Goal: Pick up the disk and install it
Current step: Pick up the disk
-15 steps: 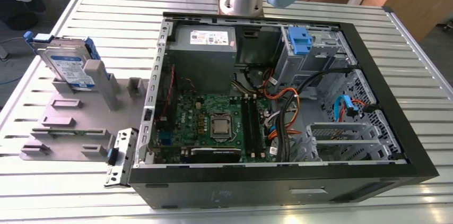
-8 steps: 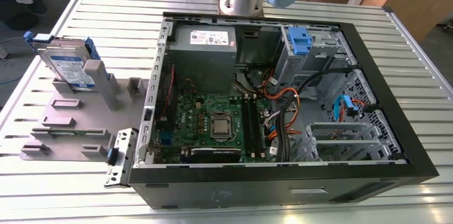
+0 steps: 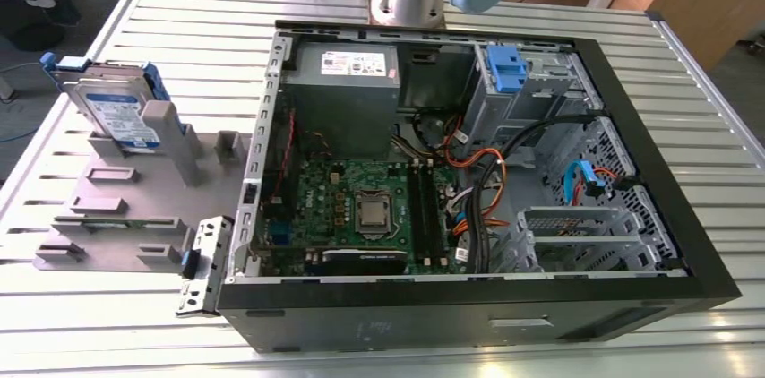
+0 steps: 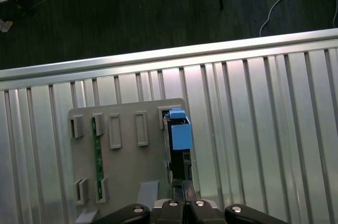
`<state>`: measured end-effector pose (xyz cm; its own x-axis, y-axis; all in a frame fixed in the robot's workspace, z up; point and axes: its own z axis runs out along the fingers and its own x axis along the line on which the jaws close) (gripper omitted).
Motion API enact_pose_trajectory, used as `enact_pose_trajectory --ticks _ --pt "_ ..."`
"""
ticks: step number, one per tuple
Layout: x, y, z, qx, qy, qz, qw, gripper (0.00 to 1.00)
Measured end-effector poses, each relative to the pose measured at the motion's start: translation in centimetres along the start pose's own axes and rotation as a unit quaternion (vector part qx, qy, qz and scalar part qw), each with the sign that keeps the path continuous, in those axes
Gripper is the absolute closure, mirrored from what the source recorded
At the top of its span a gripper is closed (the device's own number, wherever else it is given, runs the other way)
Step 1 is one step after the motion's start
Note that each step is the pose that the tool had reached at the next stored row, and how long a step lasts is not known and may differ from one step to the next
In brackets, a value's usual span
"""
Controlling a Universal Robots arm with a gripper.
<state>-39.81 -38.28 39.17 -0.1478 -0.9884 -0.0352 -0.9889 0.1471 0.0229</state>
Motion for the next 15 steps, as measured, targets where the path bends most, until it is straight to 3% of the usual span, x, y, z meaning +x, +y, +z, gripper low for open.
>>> enact_pose_trajectory --ticks 2,4,5,7,10,11,15 --pt "0.0 0.0 0.0 0.0 0.0 0.0 1.0 0.83" --pt "0.0 0.0 0.01 0.0 0.0 0.0 1.0 0.71" --pt "0.0 0.0 0.01 0.0 0.0 0.0 1.0 0.71" --pt "0.0 0.0 0.01 0.0 0.0 0.0 1.0 0.59" --pt "0.0 0.0 0.02 0.0 0.0 0.0 1.0 0.53" --pt "0.0 0.0 0.02 0.0 0.0 0.0 1.0 0.47" --pt "0.0 0.0 0.06 0.0001 -0.0001 0.0 1.0 0.47"
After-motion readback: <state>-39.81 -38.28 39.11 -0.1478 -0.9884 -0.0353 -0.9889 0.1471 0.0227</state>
